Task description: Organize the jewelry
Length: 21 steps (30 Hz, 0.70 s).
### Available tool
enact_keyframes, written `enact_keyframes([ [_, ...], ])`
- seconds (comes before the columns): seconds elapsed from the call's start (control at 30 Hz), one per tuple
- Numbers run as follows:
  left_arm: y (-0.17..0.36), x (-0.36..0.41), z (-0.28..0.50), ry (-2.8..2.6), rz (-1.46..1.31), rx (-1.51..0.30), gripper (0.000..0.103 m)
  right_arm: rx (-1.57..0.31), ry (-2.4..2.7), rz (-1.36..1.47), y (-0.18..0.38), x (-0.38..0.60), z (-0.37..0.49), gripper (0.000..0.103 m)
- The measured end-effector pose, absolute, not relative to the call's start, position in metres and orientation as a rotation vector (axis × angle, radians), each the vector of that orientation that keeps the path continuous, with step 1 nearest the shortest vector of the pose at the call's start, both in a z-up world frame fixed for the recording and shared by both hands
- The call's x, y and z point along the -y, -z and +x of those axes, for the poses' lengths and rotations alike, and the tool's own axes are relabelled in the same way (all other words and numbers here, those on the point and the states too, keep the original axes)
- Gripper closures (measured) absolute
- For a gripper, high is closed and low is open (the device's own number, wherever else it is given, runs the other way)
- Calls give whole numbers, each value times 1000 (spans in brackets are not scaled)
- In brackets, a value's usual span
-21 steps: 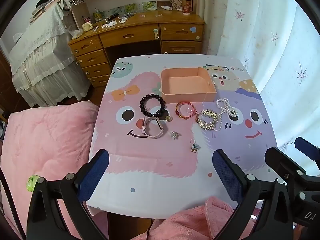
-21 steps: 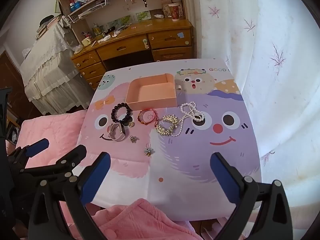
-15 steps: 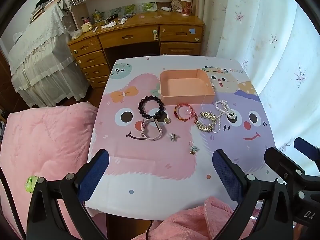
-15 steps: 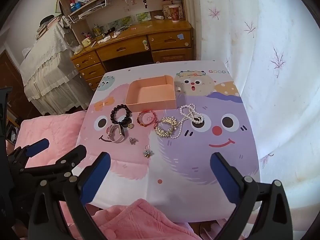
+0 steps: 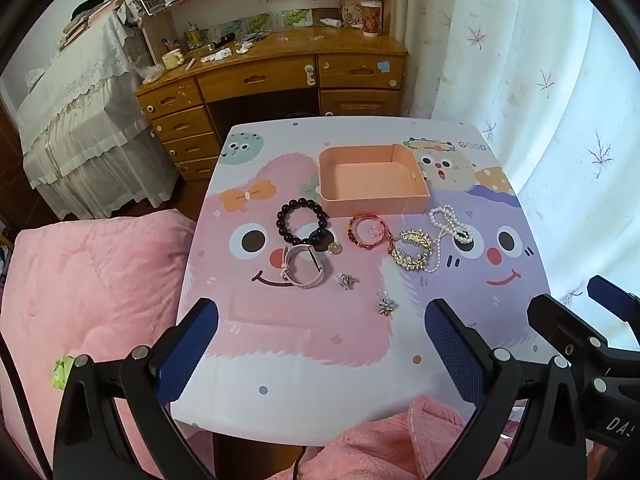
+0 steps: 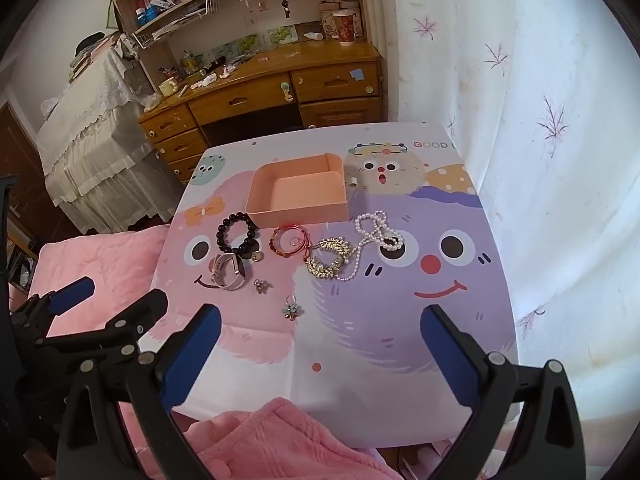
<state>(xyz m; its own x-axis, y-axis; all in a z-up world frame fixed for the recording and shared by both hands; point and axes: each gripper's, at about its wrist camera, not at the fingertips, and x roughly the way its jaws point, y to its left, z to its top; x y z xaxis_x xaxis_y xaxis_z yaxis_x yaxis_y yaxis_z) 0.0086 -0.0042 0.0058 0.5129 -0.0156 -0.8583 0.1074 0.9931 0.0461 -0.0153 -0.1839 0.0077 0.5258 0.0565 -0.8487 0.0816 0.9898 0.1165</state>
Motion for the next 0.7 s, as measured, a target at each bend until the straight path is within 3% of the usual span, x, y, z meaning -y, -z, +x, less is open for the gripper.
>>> enact_keyframes([
  [0.7, -8, -2, 9, 71, 94, -1020, 1, -1015, 16, 146, -8, 182, -15, 3],
])
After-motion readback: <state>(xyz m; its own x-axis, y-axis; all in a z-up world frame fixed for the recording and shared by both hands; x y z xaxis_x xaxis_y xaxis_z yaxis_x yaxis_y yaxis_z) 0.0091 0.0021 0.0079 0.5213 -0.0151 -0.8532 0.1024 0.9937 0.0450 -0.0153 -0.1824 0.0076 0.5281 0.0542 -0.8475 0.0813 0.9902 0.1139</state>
